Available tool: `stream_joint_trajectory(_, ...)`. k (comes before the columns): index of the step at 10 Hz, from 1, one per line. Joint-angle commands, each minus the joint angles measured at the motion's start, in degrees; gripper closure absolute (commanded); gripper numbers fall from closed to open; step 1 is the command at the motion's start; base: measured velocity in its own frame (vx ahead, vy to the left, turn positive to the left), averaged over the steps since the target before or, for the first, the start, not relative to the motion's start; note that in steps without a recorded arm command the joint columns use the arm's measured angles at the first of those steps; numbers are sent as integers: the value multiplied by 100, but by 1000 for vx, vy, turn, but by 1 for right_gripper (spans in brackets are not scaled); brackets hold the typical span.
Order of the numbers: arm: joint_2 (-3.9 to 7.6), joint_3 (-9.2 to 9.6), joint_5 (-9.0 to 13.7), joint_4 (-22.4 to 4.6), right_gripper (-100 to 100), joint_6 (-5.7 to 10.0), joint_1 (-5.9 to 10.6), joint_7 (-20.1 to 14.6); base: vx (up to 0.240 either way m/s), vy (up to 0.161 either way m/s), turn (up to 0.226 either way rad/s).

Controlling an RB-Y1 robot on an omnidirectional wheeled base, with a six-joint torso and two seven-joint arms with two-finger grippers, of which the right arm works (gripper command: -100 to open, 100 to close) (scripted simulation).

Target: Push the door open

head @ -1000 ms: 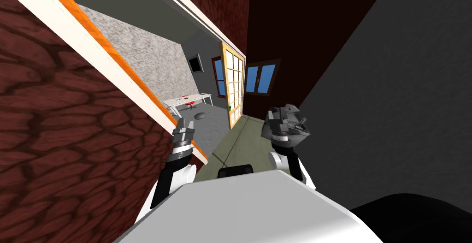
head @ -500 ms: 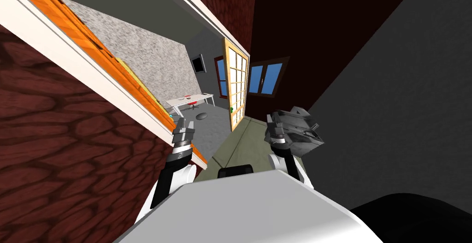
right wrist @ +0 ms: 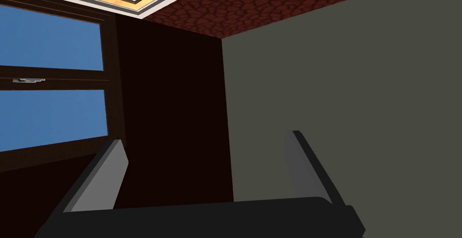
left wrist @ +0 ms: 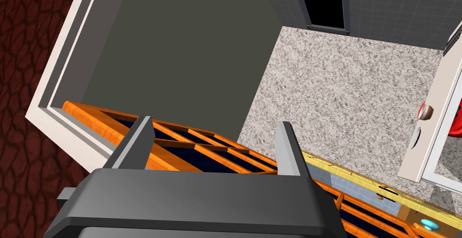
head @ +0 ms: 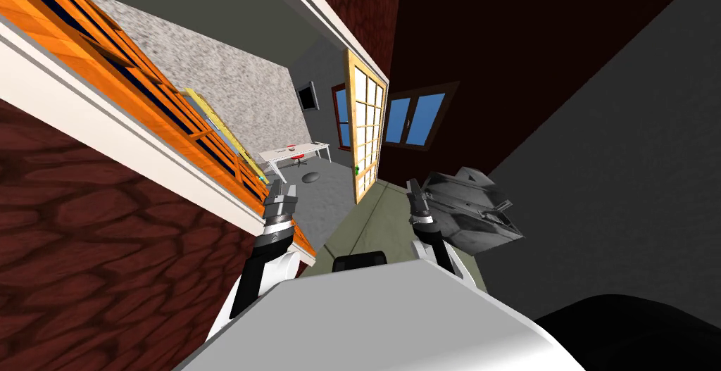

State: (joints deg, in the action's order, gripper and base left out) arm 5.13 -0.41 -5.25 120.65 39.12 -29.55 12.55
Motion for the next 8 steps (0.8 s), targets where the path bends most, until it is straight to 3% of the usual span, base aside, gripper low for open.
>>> stream_joint_trajectory(1,9,-5,-105,-161,-100,106,-17,162,135,-28,70)
stream_joint_trajectory(8,72,-91,-653,-1037,-100,678,-179,963,149,-23,92)
